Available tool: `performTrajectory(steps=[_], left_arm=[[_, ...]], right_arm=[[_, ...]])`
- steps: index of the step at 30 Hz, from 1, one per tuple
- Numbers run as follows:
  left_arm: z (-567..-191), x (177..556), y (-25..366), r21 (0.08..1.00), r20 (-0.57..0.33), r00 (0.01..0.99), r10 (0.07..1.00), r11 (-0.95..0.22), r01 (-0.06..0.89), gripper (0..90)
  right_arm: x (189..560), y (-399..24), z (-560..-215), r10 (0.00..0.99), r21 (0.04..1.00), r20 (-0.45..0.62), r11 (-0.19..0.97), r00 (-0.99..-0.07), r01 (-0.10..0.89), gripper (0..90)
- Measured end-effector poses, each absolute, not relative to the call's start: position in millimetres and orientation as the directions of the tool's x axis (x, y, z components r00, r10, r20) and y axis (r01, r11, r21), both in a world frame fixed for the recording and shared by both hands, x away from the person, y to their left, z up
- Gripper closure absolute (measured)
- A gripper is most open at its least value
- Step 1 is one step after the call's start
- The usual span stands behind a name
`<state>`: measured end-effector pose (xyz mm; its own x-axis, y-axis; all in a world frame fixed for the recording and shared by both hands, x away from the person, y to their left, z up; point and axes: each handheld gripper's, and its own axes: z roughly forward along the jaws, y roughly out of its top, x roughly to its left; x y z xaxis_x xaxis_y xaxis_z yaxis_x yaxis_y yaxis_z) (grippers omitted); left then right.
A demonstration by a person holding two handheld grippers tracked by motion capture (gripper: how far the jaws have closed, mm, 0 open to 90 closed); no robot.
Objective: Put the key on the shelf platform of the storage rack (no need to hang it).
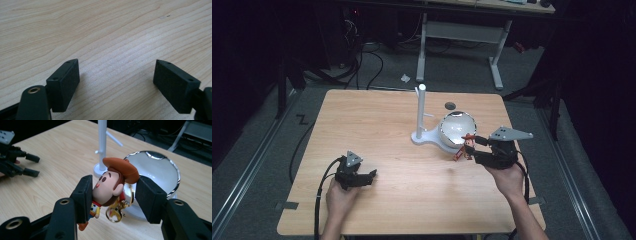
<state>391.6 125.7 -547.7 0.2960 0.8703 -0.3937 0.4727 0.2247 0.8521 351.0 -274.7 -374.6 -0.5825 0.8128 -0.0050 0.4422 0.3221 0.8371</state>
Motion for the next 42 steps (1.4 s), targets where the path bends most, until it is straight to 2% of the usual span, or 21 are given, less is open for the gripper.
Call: performTrajectory(steps=[23, 42], left_arm=[[-548, 392, 126, 0.852, -0.393, 0.296, 0.87, 0.224, 0.473, 21.5], [-548, 392, 126, 0.853, -0.391, 0.297, 0.871, 0.222, 0.473, 21.5]], right_arm=[[379, -294, -332, 0.844, 0.867, -0.012, 0.276, -0.536, 0.416, 49.6], [404, -302, -337, 0.869, 0.858, 0.012, 0.245, -0.494, 0.452, 49.7]])
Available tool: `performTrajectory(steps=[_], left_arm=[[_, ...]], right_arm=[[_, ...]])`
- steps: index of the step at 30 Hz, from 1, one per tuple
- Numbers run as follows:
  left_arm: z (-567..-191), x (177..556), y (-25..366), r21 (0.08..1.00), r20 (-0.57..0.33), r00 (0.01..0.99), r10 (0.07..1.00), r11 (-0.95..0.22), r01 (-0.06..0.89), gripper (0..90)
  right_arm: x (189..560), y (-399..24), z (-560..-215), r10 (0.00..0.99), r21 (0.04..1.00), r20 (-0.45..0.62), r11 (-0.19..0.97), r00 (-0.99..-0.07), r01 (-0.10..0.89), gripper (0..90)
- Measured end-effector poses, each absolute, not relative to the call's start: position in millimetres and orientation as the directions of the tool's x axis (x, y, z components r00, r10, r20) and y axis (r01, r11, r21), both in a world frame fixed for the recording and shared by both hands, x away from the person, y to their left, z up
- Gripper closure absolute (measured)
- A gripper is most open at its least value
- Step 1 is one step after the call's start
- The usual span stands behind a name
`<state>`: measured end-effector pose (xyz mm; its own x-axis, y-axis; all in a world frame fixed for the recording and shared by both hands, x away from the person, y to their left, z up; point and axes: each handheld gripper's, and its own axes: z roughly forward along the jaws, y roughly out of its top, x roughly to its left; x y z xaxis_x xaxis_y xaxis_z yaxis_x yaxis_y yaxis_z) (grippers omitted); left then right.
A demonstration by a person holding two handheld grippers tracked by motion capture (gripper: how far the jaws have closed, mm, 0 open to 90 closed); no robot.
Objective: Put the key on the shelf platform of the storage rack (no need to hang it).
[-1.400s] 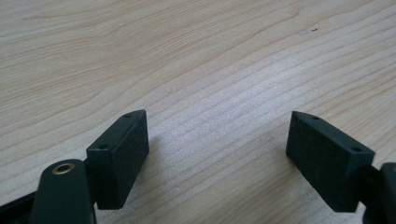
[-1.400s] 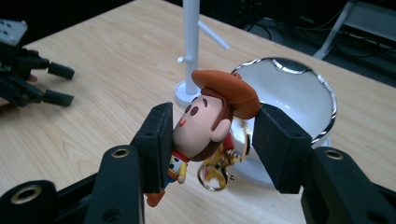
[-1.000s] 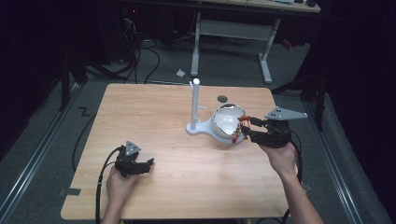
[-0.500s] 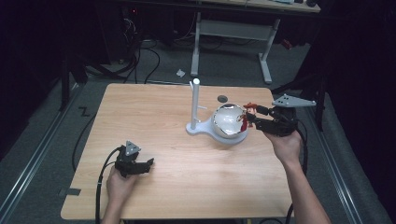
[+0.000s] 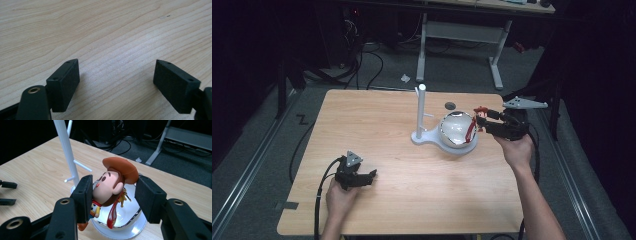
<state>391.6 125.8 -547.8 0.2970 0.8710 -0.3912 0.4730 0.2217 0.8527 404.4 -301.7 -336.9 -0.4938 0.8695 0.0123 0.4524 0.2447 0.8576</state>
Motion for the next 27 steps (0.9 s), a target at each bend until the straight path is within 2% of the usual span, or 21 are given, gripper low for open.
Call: performTrajectory(steps=[15, 27], left_arm=[[-548, 392, 126, 0.853, -0.391, 0.297, 0.871, 0.222, 0.473, 21.4], [-548, 392, 126, 0.852, -0.393, 0.296, 0.87, 0.224, 0.473, 21.4]], right_arm=[[418, -294, -341, 0.871, 0.854, 0.005, 0.251, -0.491, 0.455, 49.7], [431, -284, -366, 0.871, 0.832, 0.025, 0.254, -0.49, 0.494, 49.6]])
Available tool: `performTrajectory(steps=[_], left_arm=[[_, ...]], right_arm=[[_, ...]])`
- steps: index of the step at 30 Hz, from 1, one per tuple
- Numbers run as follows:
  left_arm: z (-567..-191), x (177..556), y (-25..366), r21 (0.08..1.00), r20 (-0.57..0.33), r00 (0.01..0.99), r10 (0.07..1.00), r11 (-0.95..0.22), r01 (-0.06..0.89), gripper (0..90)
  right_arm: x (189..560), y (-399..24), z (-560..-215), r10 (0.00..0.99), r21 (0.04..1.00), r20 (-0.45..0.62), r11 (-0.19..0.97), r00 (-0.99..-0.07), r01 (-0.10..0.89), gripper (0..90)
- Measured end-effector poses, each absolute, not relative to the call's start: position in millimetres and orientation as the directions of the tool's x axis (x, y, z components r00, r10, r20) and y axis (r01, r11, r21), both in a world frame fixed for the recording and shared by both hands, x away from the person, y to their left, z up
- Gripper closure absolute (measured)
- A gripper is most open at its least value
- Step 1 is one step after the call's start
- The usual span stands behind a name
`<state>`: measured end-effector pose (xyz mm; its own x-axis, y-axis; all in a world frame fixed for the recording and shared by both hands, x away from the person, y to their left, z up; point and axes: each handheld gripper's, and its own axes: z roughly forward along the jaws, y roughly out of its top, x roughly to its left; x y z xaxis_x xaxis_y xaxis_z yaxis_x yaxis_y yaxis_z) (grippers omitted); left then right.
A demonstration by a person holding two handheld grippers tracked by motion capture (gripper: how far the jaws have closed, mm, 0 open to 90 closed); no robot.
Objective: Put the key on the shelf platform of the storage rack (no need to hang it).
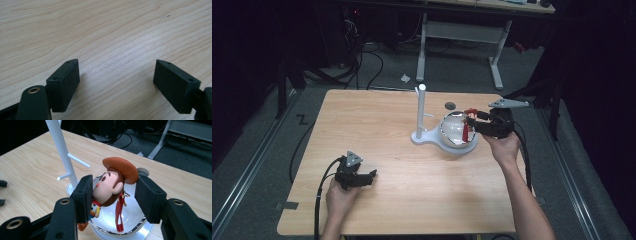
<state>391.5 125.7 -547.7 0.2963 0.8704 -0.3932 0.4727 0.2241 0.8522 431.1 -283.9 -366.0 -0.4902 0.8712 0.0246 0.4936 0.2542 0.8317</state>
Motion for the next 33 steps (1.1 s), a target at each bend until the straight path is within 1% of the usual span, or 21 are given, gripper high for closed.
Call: performTrajectory(steps=[6, 19, 33], left_arm=[[-548, 392, 126, 0.852, -0.393, 0.297, 0.87, 0.224, 0.473, 21.4], [-548, 391, 126, 0.852, -0.393, 0.297, 0.87, 0.223, 0.474, 21.4], [-548, 391, 126, 0.852, -0.394, 0.296, 0.87, 0.225, 0.473, 21.4]], right_arm=[[436, -282, -380, 0.869, 0.826, 0.048, 0.243, -0.493, 0.509, 49.5], [444, -273, -391, 0.871, 0.805, 0.051, 0.253, -0.488, 0.537, 49.4], [454, -262, -411, 0.868, 0.771, 0.051, 0.28, -0.494, 0.572, 49.3]])
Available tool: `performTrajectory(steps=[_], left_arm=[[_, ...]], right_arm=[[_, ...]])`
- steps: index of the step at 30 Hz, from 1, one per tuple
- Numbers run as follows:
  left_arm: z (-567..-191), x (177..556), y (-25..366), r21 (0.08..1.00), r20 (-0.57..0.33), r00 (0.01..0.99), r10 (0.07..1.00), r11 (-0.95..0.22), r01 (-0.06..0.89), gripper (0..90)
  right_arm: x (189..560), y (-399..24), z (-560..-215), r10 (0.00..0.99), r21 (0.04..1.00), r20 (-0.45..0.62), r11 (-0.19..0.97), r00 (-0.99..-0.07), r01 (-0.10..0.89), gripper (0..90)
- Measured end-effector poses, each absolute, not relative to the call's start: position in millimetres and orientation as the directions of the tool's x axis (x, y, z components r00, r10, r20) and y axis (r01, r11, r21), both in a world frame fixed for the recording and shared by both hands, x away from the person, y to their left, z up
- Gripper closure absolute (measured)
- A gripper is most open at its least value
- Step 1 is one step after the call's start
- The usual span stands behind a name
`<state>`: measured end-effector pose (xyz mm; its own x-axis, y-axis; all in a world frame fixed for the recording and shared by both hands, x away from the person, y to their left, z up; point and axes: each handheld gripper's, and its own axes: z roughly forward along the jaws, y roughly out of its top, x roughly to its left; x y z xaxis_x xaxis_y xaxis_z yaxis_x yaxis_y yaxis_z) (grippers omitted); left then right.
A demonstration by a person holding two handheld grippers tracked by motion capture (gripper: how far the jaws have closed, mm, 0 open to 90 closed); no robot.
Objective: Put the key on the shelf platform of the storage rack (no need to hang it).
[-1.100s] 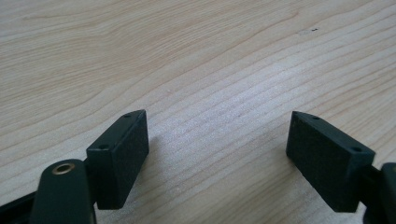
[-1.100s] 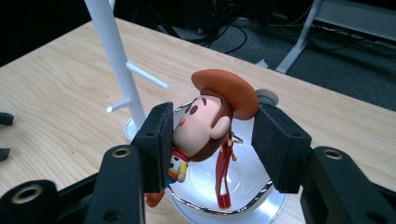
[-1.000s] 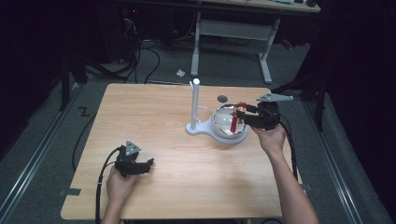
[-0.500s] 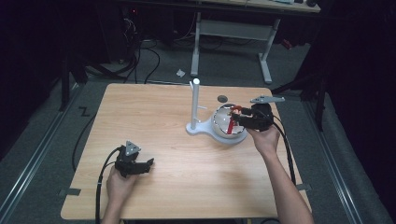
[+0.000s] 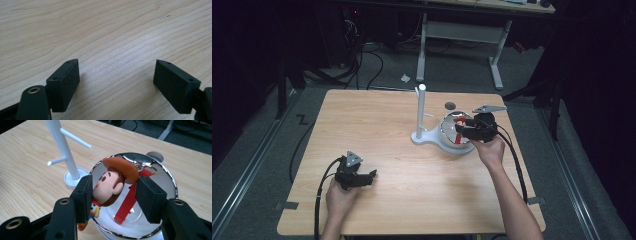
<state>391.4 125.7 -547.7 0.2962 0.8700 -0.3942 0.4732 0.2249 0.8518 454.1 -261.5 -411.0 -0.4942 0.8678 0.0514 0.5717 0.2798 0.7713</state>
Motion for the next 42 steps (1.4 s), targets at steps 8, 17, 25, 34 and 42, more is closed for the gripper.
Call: performTrajectory(steps=[8, 17, 25, 34, 42], left_arm=[[-548, 391, 126, 0.851, -0.395, 0.297, 0.87, 0.225, 0.474, 21.4], [-548, 391, 126, 0.851, -0.395, 0.297, 0.869, 0.225, 0.474, 21.4], [-548, 391, 126, 0.851, -0.393, 0.298, 0.87, 0.222, 0.476, 21.4], [-548, 391, 126, 0.851, -0.395, 0.297, 0.869, 0.225, 0.474, 21.4], [-548, 391, 126, 0.852, -0.394, 0.298, 0.869, 0.224, 0.474, 21.4]], right_arm=[[458, -259, -424, 0.877, 0.758, 0.034, 0.289, -0.479, 0.584, 49.3], [464, -257, -434, 0.885, 0.752, 0.032, 0.285, -0.465, 0.594, 49.3], [474, -255, -444, 0.898, 0.742, 0.037, 0.269, -0.438, 0.614, 48.9], [480, -256, -451, 0.908, 0.723, 0.012, 0.281, -0.419, 0.631, 48.5], [483, -255, -458, 0.908, 0.7, 0.008, 0.294, -0.418, 0.651, 47.5]])
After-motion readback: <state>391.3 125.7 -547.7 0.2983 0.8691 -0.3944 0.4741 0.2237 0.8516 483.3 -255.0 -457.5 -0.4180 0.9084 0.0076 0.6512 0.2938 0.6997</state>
